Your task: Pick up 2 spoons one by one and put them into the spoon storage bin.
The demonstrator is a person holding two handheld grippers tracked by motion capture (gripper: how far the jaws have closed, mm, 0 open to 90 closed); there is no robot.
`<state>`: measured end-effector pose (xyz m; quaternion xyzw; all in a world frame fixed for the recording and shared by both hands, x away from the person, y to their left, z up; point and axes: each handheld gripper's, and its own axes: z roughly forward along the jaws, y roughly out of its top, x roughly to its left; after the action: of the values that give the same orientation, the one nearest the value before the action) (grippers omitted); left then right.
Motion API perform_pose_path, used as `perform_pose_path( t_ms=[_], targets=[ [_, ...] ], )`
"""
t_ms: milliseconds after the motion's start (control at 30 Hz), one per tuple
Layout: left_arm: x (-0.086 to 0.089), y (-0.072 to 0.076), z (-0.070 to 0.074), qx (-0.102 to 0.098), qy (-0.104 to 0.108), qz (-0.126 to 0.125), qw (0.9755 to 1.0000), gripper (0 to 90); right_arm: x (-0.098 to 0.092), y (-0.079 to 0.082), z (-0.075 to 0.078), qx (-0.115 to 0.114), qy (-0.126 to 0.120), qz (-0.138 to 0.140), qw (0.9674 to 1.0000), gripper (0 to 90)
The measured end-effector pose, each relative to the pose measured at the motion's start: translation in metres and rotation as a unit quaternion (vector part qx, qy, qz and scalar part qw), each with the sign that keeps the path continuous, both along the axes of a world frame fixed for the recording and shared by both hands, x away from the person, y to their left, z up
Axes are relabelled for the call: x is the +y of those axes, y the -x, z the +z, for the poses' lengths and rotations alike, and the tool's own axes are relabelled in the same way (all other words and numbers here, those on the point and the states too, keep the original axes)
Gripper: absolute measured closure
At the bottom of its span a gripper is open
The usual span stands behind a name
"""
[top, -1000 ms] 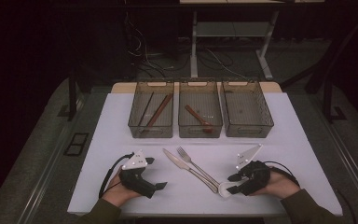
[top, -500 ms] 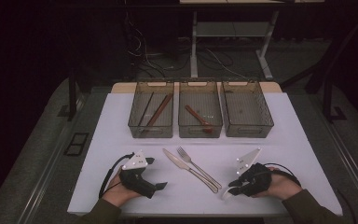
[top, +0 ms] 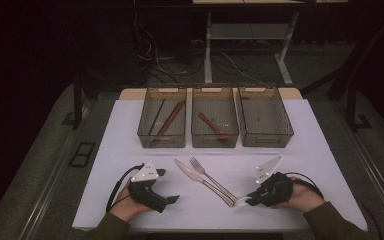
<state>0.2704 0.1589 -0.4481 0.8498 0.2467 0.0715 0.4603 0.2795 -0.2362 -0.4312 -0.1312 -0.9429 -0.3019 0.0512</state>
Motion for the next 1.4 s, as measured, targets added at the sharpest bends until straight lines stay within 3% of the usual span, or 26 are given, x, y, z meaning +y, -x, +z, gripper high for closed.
perform_pose_path(
  t_ms=[200, 467, 533, 933, 1400],
  targets=[
    [0.000, 0.000, 0.000, 0.000, 0.000, 0.000, 1.0000, 0.0, -0.003, -0.006, 0.007, -0.020, -0.014, -0.033, 0.9992, 80.5],
    [0.000, 0.000, 0.000, 0.001, 0.000, 0.000, 1.0000, 0.0, -0.005, -0.015, 0.016, -0.035, -0.035, -0.083, 0.9953, 80.6],
    [0.000, 0.000, 0.000, 0.001, 0.000, 0.000, 1.0000, 0.0, -0.005, -0.017, 0.018, -0.032, -0.045, -0.105, 0.9929, 80.6],
    [0.000, 0.000, -0.001, 0.003, 0.001, 0.002, 1.0000, 0.0, -0.005, -0.040, 0.031, -0.060, -0.074, -0.158, 0.9828, 80.6],
    [0.000, -0.001, 0.000, 0.001, 0.001, 0.002, 1.0000, 0.0, 0.007, -0.072, 0.063, -0.087, -0.106, -0.192, 0.9717, 80.5]
  ],
)
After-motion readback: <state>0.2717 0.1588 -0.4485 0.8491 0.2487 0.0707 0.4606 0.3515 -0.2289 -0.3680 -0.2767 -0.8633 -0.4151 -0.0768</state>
